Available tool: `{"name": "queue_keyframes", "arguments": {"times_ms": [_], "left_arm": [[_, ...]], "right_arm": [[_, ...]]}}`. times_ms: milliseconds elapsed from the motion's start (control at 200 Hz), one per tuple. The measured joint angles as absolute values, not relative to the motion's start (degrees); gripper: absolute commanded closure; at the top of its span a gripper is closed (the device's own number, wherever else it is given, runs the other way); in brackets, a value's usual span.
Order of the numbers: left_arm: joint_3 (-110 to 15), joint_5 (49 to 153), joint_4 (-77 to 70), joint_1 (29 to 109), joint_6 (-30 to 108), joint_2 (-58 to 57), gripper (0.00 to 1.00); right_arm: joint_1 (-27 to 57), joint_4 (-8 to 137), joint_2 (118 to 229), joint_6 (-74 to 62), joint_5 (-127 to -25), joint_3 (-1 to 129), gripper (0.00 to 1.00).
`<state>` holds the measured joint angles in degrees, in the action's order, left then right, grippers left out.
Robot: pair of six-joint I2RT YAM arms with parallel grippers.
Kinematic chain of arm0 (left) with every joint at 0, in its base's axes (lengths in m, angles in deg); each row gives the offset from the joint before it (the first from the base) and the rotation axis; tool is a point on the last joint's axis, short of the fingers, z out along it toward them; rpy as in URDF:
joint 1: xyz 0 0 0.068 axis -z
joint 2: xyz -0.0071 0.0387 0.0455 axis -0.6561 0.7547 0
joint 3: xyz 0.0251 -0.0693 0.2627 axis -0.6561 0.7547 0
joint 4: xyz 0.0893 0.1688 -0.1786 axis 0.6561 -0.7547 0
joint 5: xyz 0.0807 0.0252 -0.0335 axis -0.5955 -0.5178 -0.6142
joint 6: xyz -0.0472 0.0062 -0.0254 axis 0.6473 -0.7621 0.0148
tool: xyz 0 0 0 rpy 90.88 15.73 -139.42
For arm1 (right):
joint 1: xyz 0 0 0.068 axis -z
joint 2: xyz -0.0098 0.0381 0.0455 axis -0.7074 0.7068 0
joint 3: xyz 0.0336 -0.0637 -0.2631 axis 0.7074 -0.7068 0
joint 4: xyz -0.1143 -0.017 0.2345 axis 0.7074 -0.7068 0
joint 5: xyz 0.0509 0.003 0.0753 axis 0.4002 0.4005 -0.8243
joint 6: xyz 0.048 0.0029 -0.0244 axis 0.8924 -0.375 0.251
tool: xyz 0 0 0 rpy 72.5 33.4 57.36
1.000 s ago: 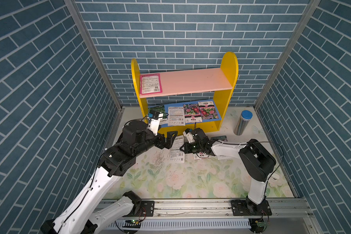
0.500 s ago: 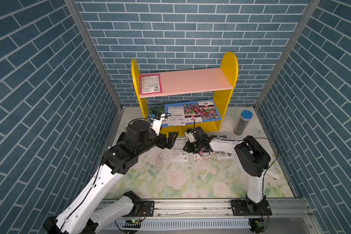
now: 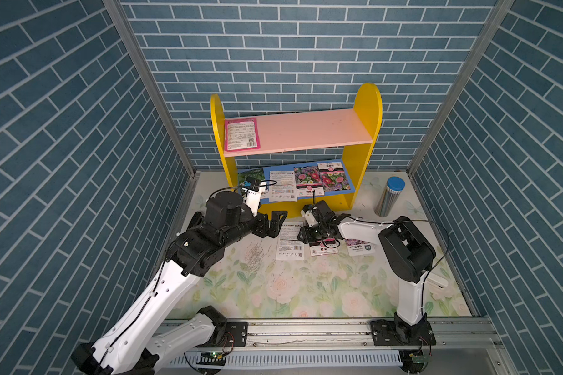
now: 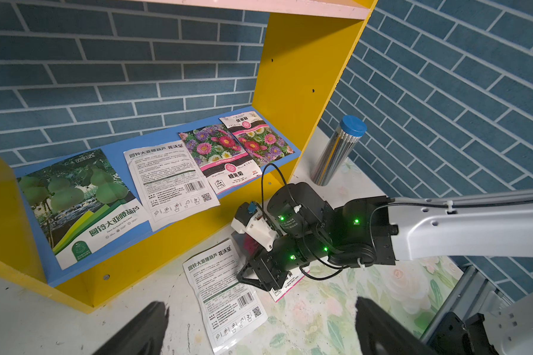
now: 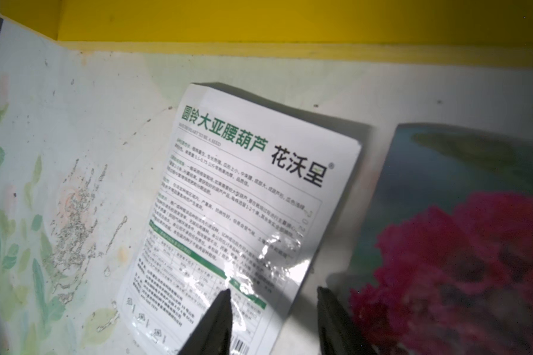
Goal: Take the seed bag off the shelf
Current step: Place the seed packet at the center of the board.
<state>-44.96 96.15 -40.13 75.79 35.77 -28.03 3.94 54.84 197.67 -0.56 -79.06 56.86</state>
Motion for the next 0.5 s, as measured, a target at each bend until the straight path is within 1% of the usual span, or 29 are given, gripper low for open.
{"name": "queue_keyframes", "arguments": {"times_ms": [120, 185, 355, 405, 500], "left_arm": [[-45.0, 96.0, -39.0, 75.8, 36.1, -27.9, 0.0], [-45.0, 95.8, -38.2, 75.8, 36.3, -27.4, 0.0], [-47.5, 95.2, -37.3, 75.8, 36.8, -23.2, 0.0], [-49.2, 94.9, -37.2, 75.8, 36.9, -21.8, 0.0], [-53.2, 93.8, -37.0, 75.8, 36.8, -19.6, 0.0]], "right_arm": [[4.0, 55.5, 194.0, -2.1, -79.8, 54.3, 0.41], [4.1, 56.7, 190.2, -2.8, -81.3, 52.0, 0.39], [4.1, 59.9, 179.4, -4.3, -85.4, 48.1, 0.28], [4.0, 60.5, 176.4, -4.7, -86.3, 47.3, 0.23], [4.0, 61.2, 171.3, -6.1, -88.0, 45.8, 0.11]]}}
